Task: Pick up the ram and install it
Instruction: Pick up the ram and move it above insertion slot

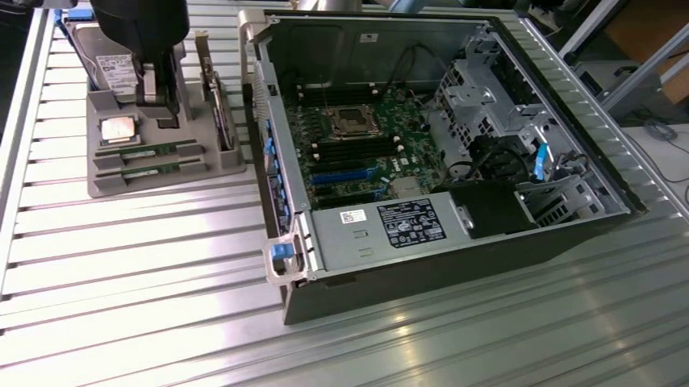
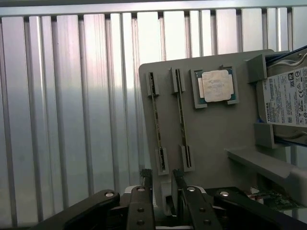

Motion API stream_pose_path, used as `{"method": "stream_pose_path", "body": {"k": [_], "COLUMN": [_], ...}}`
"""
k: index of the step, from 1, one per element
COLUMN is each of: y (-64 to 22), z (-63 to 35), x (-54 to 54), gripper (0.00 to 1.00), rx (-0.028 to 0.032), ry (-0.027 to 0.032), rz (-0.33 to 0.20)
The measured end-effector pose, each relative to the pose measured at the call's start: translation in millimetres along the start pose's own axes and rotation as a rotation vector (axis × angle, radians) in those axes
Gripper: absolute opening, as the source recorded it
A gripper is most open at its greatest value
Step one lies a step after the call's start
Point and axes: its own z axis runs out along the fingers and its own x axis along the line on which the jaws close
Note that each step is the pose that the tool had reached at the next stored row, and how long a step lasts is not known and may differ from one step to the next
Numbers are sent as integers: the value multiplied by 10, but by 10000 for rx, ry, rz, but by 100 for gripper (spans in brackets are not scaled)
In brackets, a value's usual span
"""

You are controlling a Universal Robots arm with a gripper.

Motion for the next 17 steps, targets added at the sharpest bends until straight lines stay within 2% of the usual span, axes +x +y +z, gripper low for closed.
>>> {"method": "stream_pose_path", "body": {"k": [17], "y": [-5], "z": [114], "x": [3], "gripper": [30], "rx": [0], "ry": [0], "rz": [-5]}}
